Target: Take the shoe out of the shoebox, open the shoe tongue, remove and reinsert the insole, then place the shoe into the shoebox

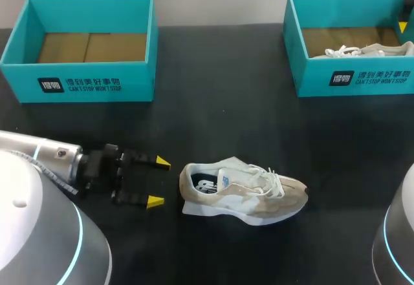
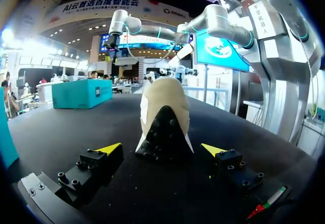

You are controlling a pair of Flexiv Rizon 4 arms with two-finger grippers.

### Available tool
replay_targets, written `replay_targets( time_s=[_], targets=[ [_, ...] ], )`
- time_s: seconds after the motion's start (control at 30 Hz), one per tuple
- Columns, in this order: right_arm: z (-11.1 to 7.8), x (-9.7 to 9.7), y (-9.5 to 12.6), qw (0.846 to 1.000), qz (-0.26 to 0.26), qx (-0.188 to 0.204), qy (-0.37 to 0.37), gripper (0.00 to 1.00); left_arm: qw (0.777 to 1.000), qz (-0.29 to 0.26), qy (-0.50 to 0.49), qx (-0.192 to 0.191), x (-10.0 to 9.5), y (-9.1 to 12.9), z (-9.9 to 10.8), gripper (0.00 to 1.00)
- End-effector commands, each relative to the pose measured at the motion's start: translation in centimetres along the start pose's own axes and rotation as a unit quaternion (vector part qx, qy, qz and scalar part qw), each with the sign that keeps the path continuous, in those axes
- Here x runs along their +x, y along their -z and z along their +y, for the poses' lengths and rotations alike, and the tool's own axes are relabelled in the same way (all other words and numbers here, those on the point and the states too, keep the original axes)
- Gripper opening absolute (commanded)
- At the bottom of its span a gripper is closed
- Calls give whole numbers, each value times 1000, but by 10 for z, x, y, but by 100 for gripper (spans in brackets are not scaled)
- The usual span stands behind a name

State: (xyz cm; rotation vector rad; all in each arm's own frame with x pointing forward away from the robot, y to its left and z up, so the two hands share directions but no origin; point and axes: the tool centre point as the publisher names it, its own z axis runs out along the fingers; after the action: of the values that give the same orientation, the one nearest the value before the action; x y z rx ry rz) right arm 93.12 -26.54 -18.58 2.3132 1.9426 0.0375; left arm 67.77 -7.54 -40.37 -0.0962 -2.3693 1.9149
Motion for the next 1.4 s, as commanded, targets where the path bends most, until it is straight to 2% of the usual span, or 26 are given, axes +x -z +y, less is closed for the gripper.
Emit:
replay_targets(
  time_s=[0.03, 0.23, 0.43, 1.4],
  targets=[
    [0, 0, 0, 1000, 0, 0, 0, 100, 1000, 1, 0, 0, 0, 0, 1, 100],
    [0, 0, 0, 1000, 0, 0, 0, 100, 1000, 4, 19, 6, -1, -3, 4, 100],
    [0, 0, 0, 1000, 0, 0, 0, 100, 999, 17, 35, 22, 0, -16, 7, 100],
    [0, 0, 0, 1000, 0, 0, 0, 100, 998, 39, 47, 28, 5, -51, 2, 100]
  ],
)
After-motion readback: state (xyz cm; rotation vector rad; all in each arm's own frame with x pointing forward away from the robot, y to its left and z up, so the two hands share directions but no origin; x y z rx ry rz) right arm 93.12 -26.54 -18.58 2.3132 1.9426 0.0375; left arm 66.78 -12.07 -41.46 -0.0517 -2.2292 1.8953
